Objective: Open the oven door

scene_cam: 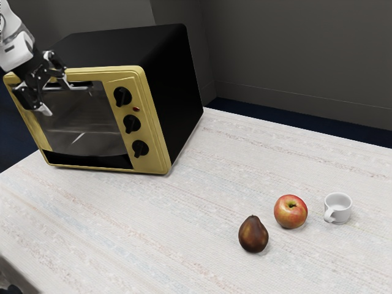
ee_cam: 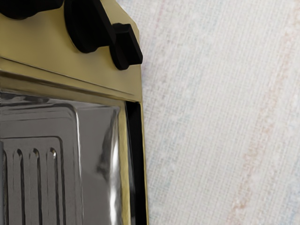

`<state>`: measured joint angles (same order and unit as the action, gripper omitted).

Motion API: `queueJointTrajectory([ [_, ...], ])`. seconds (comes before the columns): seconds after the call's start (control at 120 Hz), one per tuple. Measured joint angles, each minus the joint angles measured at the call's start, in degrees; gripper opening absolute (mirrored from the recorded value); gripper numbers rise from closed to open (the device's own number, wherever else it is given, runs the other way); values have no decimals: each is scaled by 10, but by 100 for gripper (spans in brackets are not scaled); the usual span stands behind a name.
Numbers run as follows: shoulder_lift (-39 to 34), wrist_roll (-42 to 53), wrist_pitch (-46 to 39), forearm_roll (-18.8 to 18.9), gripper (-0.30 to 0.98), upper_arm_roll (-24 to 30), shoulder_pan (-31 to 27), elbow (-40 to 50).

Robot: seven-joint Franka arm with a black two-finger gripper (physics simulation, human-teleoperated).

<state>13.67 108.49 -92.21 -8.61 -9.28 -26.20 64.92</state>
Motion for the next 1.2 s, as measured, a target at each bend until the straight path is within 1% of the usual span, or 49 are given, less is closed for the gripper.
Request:
queueJointTrajectory([
  [0.117, 0, 15, 6, 0, 68, -3, -2, -2],
  [0.258, 0, 29, 13, -1, 68, -3, -22, -2],
  [0.417, 1, 42, 15, -1, 68, -2, -27, -3],
  [0.6, 2, 52, 13, -7, 68, 1, -49, -7],
  [0.85, 10, 60, 10, -9, 68, 11, -52, -30],
  [1.2, 8, 59, -47, -5, 68, 10, -52, -18],
])
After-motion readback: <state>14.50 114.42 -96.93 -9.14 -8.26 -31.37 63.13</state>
